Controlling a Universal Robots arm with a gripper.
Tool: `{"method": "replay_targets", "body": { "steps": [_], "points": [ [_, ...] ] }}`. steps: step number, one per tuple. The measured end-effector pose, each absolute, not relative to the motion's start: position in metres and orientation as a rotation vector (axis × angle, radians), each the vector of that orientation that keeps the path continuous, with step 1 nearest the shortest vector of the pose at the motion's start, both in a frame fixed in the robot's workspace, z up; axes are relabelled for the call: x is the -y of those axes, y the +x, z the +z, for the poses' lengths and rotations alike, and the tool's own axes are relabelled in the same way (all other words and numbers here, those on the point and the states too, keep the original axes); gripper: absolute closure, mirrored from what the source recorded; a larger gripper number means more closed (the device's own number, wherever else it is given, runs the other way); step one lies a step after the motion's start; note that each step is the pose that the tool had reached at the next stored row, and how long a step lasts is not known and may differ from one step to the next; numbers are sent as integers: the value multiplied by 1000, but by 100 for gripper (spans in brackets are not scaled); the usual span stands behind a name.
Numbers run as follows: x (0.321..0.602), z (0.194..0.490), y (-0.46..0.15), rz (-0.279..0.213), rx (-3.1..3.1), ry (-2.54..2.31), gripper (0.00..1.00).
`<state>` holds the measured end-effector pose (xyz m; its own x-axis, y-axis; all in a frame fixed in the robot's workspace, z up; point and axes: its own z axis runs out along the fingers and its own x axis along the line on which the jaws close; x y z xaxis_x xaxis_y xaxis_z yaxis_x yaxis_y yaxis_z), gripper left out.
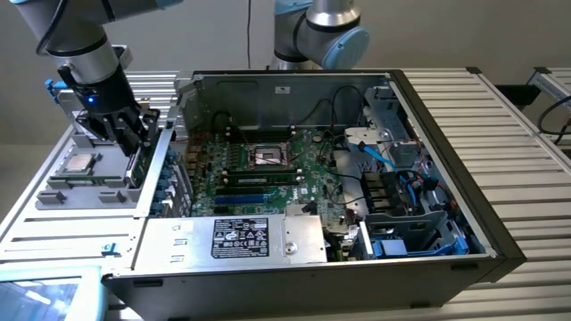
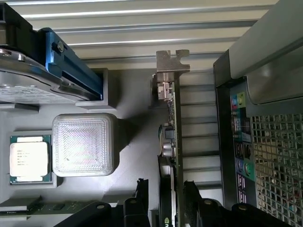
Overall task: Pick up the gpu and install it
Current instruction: 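Pick up the gpu and move the gpu toward the slot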
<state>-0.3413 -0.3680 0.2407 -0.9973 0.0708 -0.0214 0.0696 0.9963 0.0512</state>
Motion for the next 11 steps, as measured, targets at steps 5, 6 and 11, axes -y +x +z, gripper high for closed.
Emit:
{"method": "replay_targets", "body": {
  "steps": [5,6,11],
  "points": [
    [368,238,-341,79,-3116,110,56],
    [368,238,-341,79,-3116,110,56],
    [368,238,-341,79,-3118,110,56]
  ]
}}
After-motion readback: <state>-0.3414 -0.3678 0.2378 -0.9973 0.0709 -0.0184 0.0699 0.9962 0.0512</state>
